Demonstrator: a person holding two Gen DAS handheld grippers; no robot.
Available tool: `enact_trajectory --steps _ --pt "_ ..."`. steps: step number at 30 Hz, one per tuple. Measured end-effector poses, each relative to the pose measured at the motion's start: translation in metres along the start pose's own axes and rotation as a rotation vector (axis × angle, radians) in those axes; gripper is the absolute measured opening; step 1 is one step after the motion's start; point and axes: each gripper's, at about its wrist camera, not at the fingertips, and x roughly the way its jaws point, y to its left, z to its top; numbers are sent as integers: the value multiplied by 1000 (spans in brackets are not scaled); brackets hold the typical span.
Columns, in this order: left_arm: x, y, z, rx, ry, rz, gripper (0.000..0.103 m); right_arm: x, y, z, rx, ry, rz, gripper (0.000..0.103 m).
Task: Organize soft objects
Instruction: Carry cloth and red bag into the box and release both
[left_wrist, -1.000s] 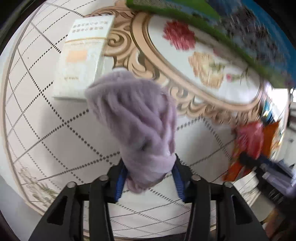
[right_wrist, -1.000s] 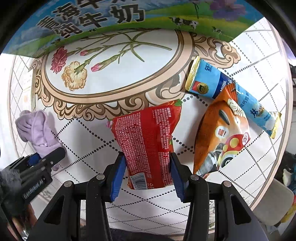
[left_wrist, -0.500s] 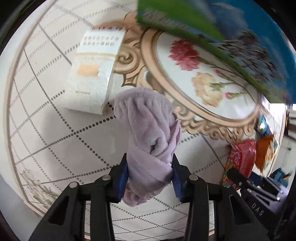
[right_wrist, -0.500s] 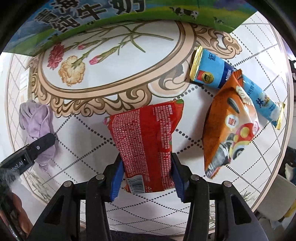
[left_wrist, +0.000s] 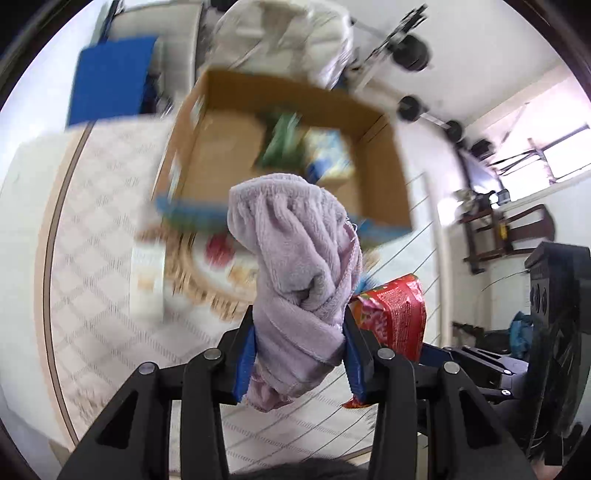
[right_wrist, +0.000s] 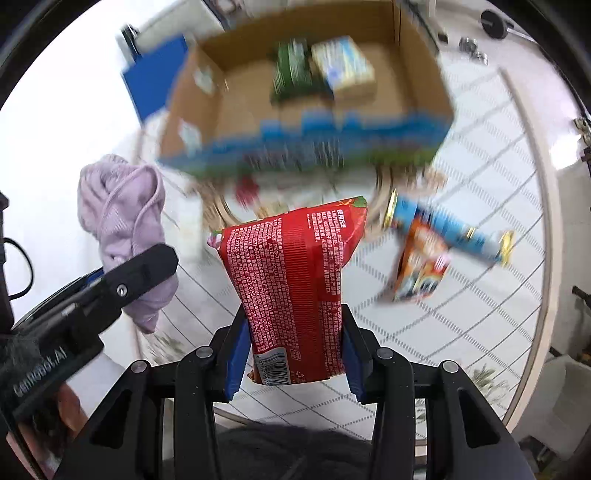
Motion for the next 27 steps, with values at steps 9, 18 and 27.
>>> enact_trajectory --steps 9,18,27 --pt "4 1 119 33 -54 55 38 -32 -36 155 9 -99 -133 47" --pt "109 38 209 -28 107 143 38 47 -64 281 -26 -1 -324 47" --pt "159 58 239 -59 201 186 41 86 -70 314 -34 28 -347 48"
